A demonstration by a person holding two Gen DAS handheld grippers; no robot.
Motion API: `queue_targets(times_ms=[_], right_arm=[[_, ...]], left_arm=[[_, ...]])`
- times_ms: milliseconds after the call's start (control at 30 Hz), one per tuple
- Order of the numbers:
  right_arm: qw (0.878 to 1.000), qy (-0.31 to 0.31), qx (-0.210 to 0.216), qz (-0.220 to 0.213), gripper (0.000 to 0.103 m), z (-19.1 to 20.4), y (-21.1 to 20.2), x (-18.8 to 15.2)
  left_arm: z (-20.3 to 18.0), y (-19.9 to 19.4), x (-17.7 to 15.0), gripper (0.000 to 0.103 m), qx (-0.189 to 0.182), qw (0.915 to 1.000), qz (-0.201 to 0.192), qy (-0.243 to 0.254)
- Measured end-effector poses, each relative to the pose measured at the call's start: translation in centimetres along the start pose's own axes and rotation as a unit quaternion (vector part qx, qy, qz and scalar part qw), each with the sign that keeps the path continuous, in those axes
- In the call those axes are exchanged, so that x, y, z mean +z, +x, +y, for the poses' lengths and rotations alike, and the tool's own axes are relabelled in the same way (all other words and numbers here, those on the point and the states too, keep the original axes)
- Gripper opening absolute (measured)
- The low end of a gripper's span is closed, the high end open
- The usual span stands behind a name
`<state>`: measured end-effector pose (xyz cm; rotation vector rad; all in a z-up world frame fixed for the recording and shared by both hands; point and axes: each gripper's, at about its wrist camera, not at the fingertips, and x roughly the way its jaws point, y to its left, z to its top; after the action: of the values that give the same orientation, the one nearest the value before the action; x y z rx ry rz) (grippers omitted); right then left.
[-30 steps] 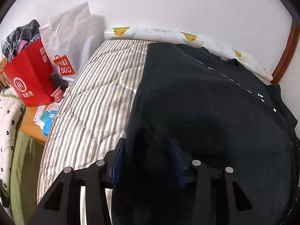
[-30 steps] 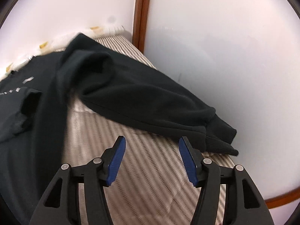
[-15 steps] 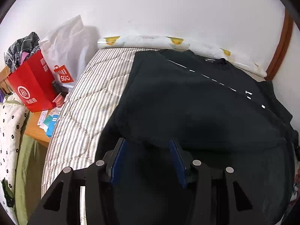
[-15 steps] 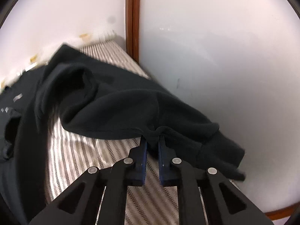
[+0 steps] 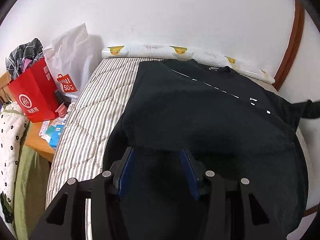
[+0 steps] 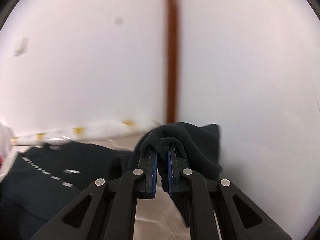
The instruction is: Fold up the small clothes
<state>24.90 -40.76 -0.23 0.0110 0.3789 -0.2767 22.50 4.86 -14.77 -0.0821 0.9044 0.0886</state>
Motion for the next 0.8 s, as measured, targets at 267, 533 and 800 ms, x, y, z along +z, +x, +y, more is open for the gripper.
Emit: queue_targets(times_ms=[267, 533, 800], right_arm=[[0.988, -0.070, 0.137, 0.006, 0.009, 13.4, -0.9, 0.4], [0.973, -0.096, 0.171, 0.125, 0.010, 19.7, 3.4, -6.6], [0.955, -0.125, 0.200, 0.182, 0.024, 20.5, 3.7, -11.0]], left_arm=[[2.5, -1.7, -0.1, 0.053, -0.006, 0.9998, -0.016, -0.008], [4.2, -1.5, -0.7, 0.053, -0.012, 0.9996, -0.011, -0.022], [4.1, -0.9, -0.9, 0.053, -0.026, 0.9993, -0.002, -0.026]])
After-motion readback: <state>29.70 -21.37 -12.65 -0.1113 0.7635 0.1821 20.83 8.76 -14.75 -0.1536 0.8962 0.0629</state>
